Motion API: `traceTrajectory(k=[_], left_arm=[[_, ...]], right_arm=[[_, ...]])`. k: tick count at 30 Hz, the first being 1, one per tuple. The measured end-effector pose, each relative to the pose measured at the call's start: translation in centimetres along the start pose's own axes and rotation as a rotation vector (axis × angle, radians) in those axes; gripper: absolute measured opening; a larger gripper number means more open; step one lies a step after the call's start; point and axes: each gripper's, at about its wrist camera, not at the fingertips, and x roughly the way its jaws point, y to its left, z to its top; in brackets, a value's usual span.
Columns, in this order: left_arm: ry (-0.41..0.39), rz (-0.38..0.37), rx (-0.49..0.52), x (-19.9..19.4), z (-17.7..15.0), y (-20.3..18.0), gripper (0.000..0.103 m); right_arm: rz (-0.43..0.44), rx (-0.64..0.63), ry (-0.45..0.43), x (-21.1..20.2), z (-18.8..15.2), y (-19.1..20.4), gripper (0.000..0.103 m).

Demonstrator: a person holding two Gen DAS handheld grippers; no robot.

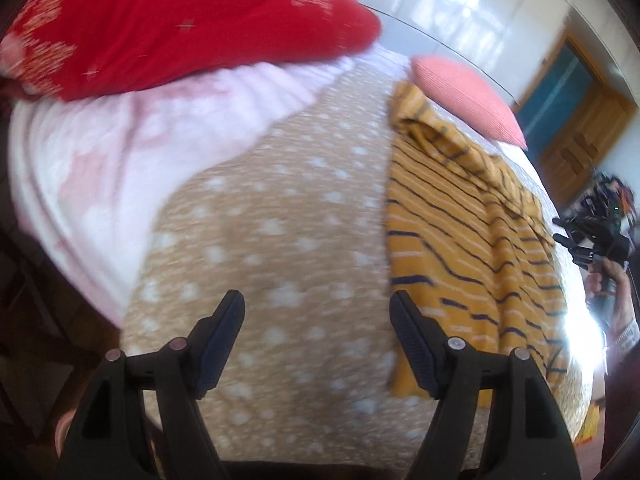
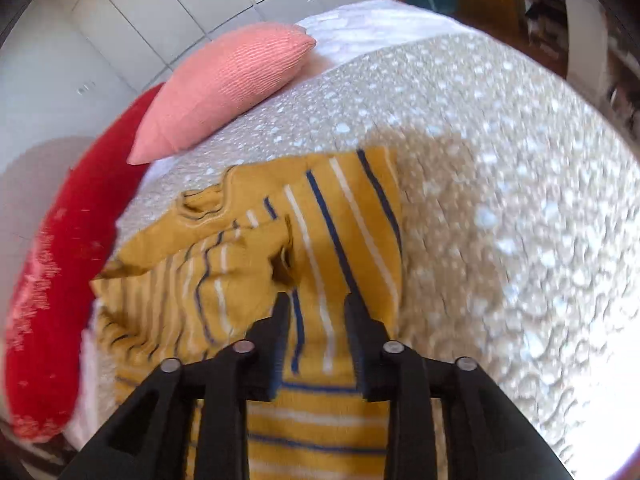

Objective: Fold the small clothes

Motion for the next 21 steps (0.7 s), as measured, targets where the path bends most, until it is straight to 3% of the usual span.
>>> traceTrajectory(k=[3,6,8,11,13,16,17,21], left_arm=[[0.039,-0.031,0.028,1.5,0.3,-1.6,0.075],[0.052,-0.03,0.079,2.7,0.4,-3.3,0.075],[0.057,-0.029,0.122,3.1,0.3,-4.5,0.075],[0.068,-0.01,0.156,3.8,0.2,-5.4,0.075],[0.068,0.001,0.173,4.1,0.1,-5.8,0.077],[0.078,-0.036,0.186,4.4,0.1,-6.4,0.082],[0.083,-0.061,0.18,4.6,0.2,-6.5,0.087],[0.09,-0.15,0.151,5.5,0.4,-7.1,0.1]], right_arm=[[0.153,0.0,0.065,-3.0,-1.7,-0.7,0.045],[0.205,-0.043,0.08,-6.8,-3.0,-1.6,0.045],[0.136,-0.122,0.038,-10.0,-3.2,-2.1,0.045],[-0.139,-0.283,-0.043,-14.4,-3.1,-2.0,0.05],[-0.199,-0.339,-0.039,-16.0,-3.8,-2.3,0.06],[-0.082,-0.316,0.043,-15.5,-7.0,-2.5,0.063],[-0.007,-0.289,0.095,-14.3,-9.2,-2.7,0.064],[0.159,-0.21,0.213,-10.1,-16.6,-2.8,0.064]])
